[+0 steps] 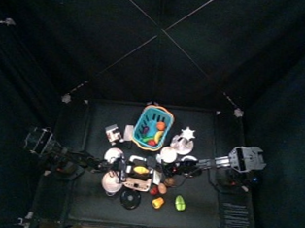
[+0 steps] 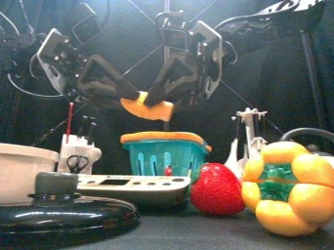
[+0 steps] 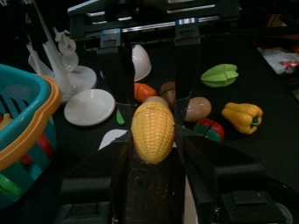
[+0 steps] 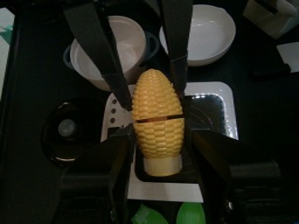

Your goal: Drop corn

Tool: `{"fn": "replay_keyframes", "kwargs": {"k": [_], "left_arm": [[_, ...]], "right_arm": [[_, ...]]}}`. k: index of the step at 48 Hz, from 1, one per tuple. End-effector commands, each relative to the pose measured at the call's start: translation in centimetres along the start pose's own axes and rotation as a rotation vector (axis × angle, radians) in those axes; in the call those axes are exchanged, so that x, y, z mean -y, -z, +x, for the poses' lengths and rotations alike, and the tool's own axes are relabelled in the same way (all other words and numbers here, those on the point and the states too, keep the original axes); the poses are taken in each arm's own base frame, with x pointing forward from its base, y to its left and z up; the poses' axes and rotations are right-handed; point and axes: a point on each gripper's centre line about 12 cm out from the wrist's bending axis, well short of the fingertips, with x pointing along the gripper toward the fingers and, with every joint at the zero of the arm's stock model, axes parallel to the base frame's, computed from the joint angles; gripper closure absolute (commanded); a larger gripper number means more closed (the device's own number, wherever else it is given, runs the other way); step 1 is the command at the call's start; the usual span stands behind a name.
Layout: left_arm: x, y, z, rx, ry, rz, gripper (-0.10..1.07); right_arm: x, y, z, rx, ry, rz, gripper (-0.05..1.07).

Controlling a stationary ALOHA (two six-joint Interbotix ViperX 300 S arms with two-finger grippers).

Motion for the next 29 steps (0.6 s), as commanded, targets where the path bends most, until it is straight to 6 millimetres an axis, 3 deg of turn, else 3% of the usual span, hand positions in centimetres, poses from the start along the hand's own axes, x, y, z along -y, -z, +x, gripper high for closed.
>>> {"fn": "replay_keyframes", "kwargs": {"k": [1,7,17,29], "left_arm": [[-0.2,-1.2,0.3,0.036,-0.009,-0.011,0.18],[-0.7,-1.4,0.4,0.043,-0.025,-0.02,0.1],[-1.9,-1.5,0.2,0.043,-0.084,-0.077,0.09],[-2.5,0.8,-1.2,-0.075,-0.119,-0.169,0.1]], "right_arm": [[-0.4,-1.3,-0.5,0.036,-0.013,0.005,0.41],[-0.4,-1.1,-0.4,0.029,-0.014,0.028,0.42],[-0.4,-0.1,-0.4,0.006,-0.012,0.067,0.42],[-0.2,2.6,-0.5,-0.062,-0.003,0.144,0.42]]}}
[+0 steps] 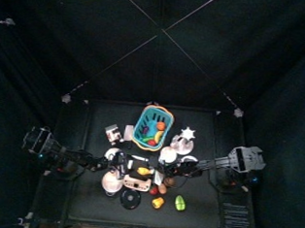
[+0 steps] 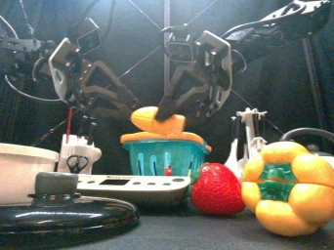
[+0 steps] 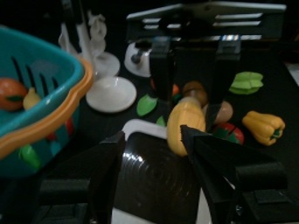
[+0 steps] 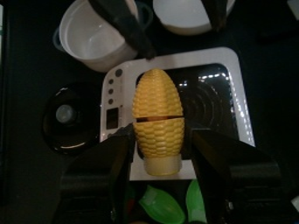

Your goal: Drop corn

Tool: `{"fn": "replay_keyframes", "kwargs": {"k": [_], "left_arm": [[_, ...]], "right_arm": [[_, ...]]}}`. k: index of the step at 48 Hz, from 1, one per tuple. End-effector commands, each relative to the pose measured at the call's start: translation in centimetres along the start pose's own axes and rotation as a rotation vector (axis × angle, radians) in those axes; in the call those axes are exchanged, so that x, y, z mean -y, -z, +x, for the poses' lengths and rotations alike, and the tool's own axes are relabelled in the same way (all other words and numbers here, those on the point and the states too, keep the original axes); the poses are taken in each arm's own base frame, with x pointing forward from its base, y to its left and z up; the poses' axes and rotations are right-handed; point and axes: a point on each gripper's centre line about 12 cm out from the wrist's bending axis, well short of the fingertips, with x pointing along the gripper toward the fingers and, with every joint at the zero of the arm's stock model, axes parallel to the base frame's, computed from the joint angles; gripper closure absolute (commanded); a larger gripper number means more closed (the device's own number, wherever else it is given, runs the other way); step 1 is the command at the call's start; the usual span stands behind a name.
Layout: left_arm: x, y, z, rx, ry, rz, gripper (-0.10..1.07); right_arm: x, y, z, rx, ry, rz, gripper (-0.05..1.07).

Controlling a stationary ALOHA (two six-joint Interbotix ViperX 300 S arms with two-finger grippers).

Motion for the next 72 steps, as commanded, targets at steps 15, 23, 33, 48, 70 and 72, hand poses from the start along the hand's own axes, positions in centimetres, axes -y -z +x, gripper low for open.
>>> {"fn": "replay_keyframes", "kwargs": {"k": [15,23,33,48,70,72], "left_arm": [[2.3,2.8,-1.2,-0.32,0.148,-0.052,0.17],[2.7,3.9,-1.8,-0.433,0.2,-0.036,0.31],[1.8,4.0,-1.6,-0.448,0.178,-0.049,0.49],[0.1,4.4,-0.9,-0.473,0.124,-0.076,0.53],[-0.2,5.2,-0.5,-0.554,0.137,-0.068,0.53],[-0.2,5.2,-0.4,-0.555,0.138,-0.064,0.53]], "right_arm": [[0.6,2.2,-0.8,-0.047,0.012,0.114,0.43],[1.1,2.7,-0.8,-0.073,0.051,0.128,0.43],[1.4,3.0,-1.2,-0.095,0.096,0.138,0.43],[2.0,3.5,-1.9,-0.12,0.139,0.193,0.43],[3.5,4.5,-2.3,-0.184,0.245,0.244,0.43],[3.4,4.4,-2.3,-0.182,0.244,0.244,0.43]]}}
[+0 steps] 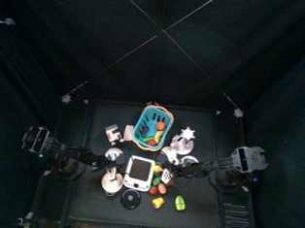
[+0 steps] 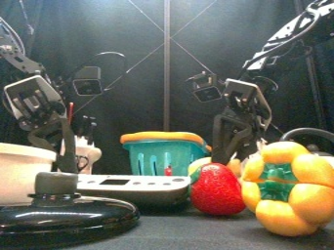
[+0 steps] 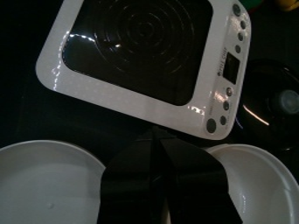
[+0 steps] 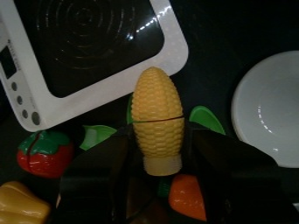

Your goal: Drop corn

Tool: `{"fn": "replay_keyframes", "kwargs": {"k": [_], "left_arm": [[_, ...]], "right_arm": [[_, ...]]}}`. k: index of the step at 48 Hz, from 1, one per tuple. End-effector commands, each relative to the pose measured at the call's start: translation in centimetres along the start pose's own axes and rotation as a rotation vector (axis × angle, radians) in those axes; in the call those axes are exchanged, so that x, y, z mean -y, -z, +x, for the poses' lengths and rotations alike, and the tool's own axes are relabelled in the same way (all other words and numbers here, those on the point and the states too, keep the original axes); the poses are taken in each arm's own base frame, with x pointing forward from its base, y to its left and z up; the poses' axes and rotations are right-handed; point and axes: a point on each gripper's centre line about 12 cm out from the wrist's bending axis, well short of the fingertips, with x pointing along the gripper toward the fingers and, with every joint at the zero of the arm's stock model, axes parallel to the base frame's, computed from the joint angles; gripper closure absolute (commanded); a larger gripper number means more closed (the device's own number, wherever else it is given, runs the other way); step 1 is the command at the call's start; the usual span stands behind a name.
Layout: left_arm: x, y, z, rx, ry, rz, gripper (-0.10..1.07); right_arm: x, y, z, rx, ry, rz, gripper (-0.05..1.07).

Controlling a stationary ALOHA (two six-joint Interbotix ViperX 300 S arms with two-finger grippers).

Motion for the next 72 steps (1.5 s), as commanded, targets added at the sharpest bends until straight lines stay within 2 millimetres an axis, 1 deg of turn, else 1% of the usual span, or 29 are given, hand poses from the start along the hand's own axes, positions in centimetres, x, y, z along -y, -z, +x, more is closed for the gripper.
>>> {"fn": "replay_keyframes", "kwargs": {"k": [1,14,23,33,39,59,64,72], "left_arm": [[0.2,-1.1,0.1,0.023,0.004,0.006,0.53],[0.3,-1.6,0.9,0.019,0.003,0.031,0.53],[0.4,-1.7,1.1,0.016,0.002,0.031,0.53],[0.4,-1.8,1.1,0.017,0.001,0.03,0.53],[0.3,-1.8,1.2,0.025,-0.002,0.031,0.53],[0.3,-2.2,1.2,0.039,-0.006,0.03,0.53],[0.1,-2.3,1.3,0.041,-0.01,0.028,0.53],[-0.5,-2.6,1.4,0.047,-0.024,0.018,0.53]], "right_arm": [[-0.3,-1.0,-1.1,0.035,-0.021,0.01,0.43],[0.2,-1.4,-1.0,0.038,-0.014,0.041,0.43],[0.7,-1.0,-1.0,0.019,0.003,0.065,0.43],[0.5,-1.3,-2.3,0.044,-0.017,0.069,0.43],[0.3,-1.4,-2.5,0.051,-0.03,0.073,0.43],[0.9,-0.4,-0.4,-0.002,0.003,0.081,0.43],[0.7,-0.6,-0.1,0.001,0.001,0.076,0.43],[0.6,-1.7,0.3,0.027,-0.015,0.069,0.43]]}}
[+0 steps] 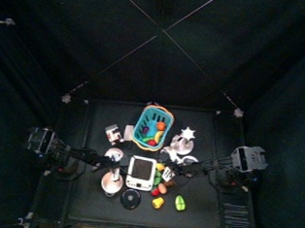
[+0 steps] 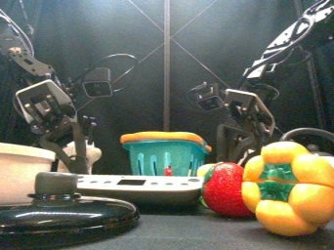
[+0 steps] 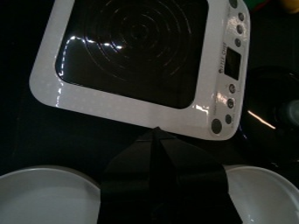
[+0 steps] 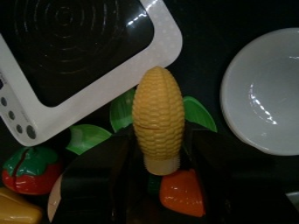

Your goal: Drop corn

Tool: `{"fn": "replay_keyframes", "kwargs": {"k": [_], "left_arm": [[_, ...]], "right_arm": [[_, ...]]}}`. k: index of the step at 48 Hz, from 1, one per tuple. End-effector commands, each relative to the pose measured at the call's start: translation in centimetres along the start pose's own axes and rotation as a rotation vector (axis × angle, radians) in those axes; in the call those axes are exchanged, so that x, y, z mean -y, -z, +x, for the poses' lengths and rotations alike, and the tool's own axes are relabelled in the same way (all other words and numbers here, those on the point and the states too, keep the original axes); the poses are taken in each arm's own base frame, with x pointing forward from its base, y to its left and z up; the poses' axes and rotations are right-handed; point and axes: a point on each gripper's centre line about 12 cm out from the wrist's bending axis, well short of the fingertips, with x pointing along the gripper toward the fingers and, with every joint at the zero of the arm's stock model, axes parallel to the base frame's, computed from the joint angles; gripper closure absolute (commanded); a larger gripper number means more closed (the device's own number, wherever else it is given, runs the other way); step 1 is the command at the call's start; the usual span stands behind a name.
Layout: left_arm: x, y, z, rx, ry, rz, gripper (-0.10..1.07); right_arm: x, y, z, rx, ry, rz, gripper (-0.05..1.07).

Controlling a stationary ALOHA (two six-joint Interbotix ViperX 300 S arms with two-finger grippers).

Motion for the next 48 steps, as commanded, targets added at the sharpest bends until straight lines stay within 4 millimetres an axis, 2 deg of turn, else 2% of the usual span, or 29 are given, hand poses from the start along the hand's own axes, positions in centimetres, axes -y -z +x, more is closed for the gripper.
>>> {"fn": "replay_keyframes", "kwargs": {"k": [1,26,32,36,48], "left_arm": [[-0.4,-1.5,0.0,0.043,-0.01,-0.007,0.53],[-2.5,-2.4,-0.4,0.083,-0.059,-0.01,0.53],[-2.4,-2.7,-1.1,0.109,-0.057,0.002,0.53],[-2.4,-2.7,-1.7,0.127,-0.055,0.008,0.53],[-2.5,-2.9,-5.1,0.243,-0.055,0.008,0.53]], "right_arm": [[-0.5,-1.8,-0.5,0.051,-0.034,0.005,0.43],[0.3,-4.1,-0.1,0.098,-0.022,0.009,0.43],[0.0,-4.3,-0.9,0.114,-0.036,0.006,0.43],[-0.6,-4.6,-1.8,0.133,-0.057,0.007,0.43],[-4.4,-4.0,-4.2,0.16,-0.157,-0.04,0.43]]}}
